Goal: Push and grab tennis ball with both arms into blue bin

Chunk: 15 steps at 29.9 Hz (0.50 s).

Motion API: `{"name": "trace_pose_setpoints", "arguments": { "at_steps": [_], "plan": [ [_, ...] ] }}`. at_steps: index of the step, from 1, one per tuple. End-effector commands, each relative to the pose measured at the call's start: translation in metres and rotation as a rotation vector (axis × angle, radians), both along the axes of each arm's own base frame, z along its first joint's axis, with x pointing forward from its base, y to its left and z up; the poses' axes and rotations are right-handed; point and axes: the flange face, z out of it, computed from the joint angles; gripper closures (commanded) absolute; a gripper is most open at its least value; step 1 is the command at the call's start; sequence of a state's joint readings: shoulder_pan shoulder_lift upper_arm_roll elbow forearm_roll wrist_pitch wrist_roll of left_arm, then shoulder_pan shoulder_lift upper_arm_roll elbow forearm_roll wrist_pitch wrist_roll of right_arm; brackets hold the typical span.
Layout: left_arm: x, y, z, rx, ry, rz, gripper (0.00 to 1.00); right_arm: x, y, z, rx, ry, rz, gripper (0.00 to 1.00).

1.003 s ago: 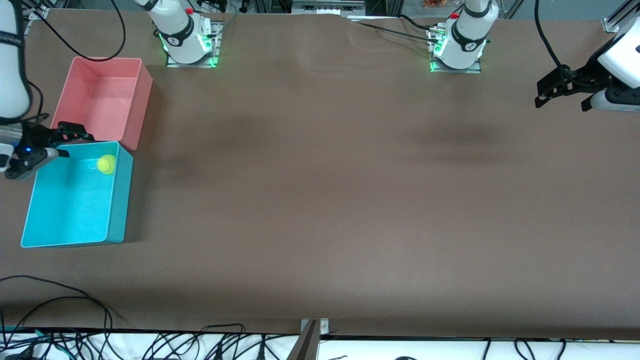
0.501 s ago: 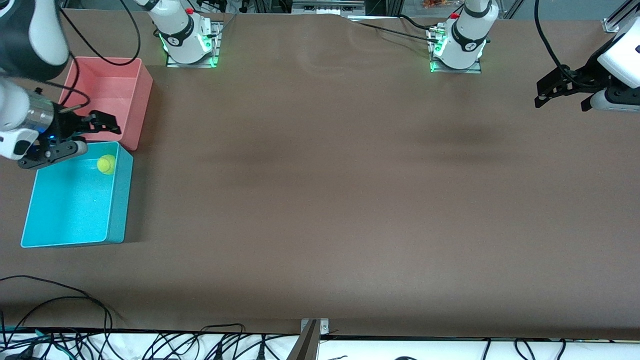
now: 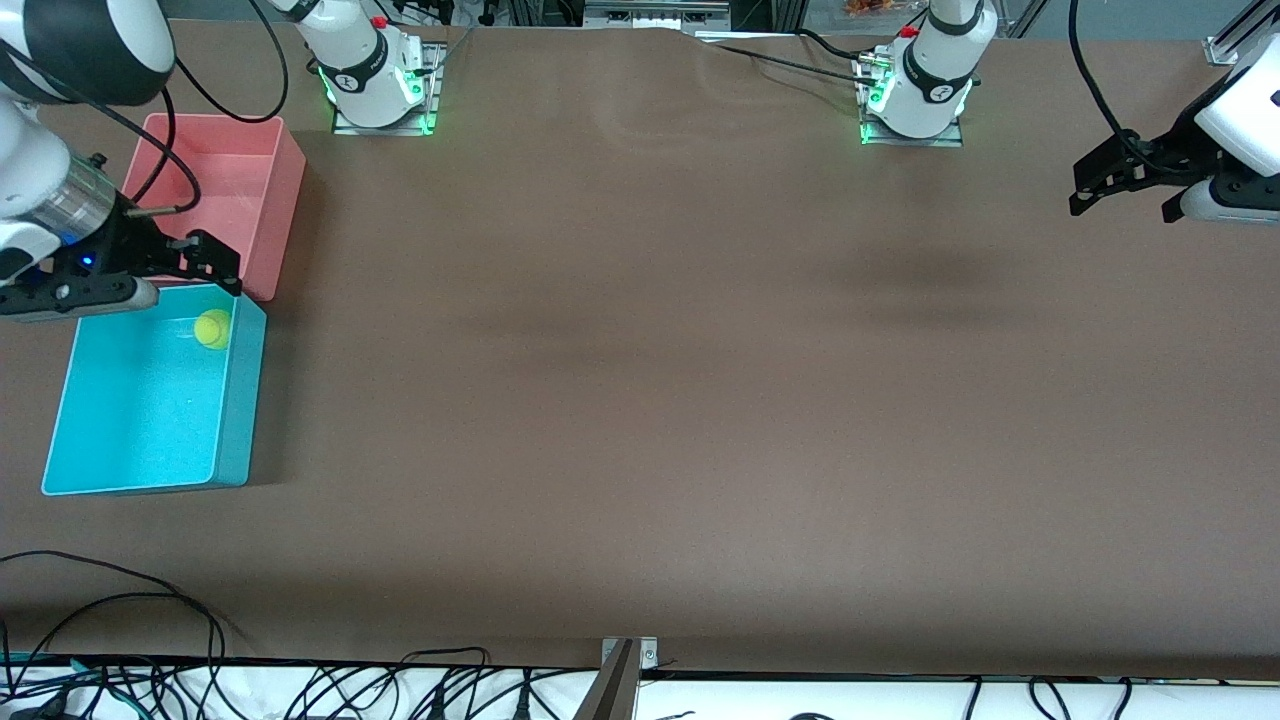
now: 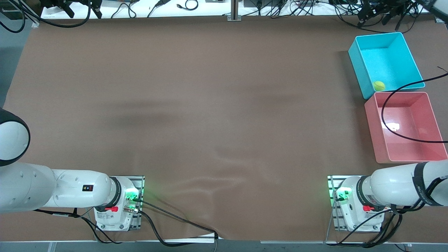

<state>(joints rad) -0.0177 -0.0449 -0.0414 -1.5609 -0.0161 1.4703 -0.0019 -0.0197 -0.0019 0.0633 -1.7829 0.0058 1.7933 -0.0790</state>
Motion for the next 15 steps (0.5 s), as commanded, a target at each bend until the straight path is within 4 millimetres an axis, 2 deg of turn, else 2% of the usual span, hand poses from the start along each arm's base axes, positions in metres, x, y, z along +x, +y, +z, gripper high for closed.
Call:
{"name": "trace_pose_setpoints", "arguments": {
  "at_steps": [1,5,9,15],
  "plan": [
    [0.003,0.0,0.006,-0.027,0.0,0.009,0.0,-0.023,-0.009,0.019,0.049,0.069,-0.044,0.0],
    [0.003,-0.001,0.006,-0.028,0.002,0.007,0.0,-0.025,-0.02,0.025,0.055,0.083,-0.072,0.0],
    [0.003,-0.001,0.006,-0.027,0.001,0.007,0.0,-0.027,-0.012,0.029,0.045,0.091,-0.163,0.0],
    [0.003,-0.002,0.006,-0.027,0.001,0.006,0.0,-0.02,-0.014,0.026,-0.01,0.071,-0.082,0.0]
  ]
}}
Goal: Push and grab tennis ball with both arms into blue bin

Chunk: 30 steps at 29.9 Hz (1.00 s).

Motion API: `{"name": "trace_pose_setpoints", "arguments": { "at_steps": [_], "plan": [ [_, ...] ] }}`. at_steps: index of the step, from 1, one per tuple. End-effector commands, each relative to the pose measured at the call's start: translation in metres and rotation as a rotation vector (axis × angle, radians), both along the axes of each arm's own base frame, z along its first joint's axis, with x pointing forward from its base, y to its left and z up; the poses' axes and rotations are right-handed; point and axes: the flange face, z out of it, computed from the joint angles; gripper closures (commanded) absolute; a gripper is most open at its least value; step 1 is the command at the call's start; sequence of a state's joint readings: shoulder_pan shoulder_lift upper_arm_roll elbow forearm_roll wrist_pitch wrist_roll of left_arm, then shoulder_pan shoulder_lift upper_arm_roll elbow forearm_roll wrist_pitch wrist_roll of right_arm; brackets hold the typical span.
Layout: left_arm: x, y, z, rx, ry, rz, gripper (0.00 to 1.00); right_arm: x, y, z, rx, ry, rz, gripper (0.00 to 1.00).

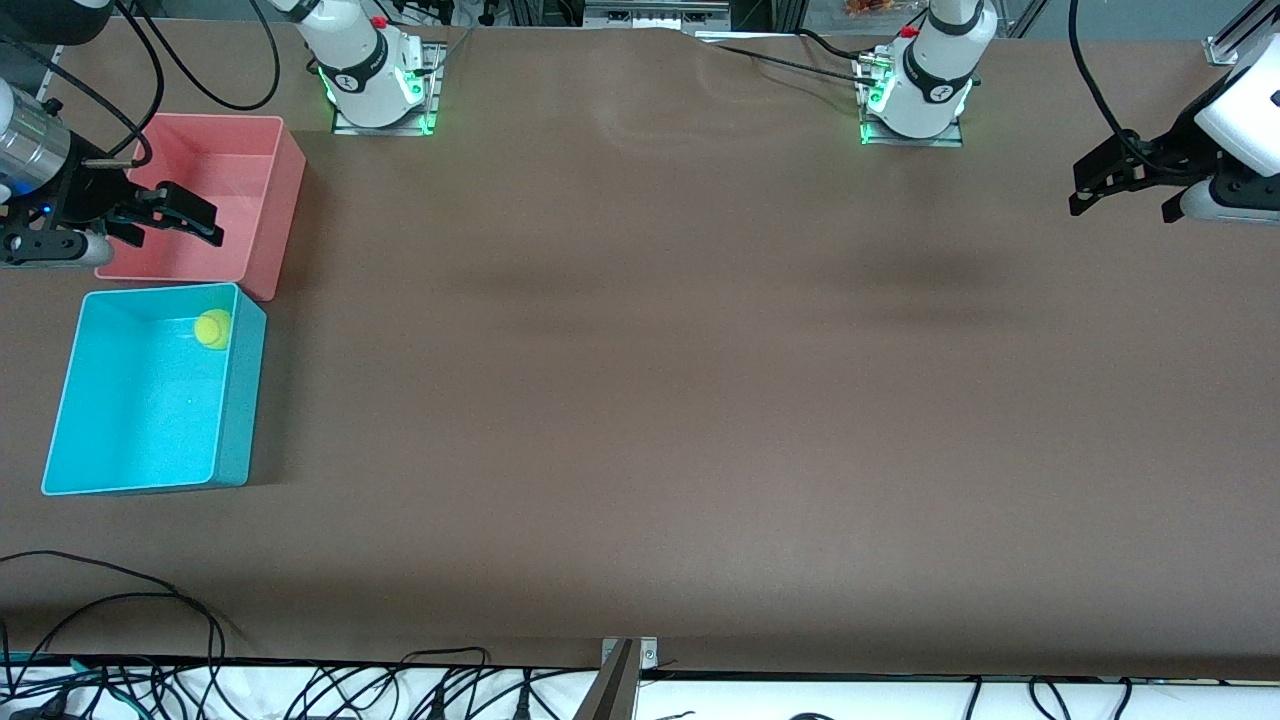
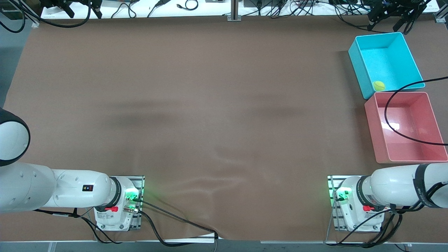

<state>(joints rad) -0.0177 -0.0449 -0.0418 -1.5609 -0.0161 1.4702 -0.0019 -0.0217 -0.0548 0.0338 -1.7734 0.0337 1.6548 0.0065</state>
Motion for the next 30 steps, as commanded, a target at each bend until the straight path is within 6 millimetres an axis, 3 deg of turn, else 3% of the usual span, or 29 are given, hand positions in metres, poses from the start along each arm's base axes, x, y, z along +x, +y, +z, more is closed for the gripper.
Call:
{"name": "trace_pose_setpoints", "arguments": {
  "at_steps": [1,30],
  "plan": [
    [0.003,-0.001,0.006,-0.027,0.002,0.008,0.0,0.007,0.001,0.003,-0.03,-0.005,0.053,0.0],
    [0.003,-0.002,0.006,-0.027,0.001,0.008,0.0,0.023,0.004,0.002,-0.026,-0.007,0.065,0.0]
  ]
}}
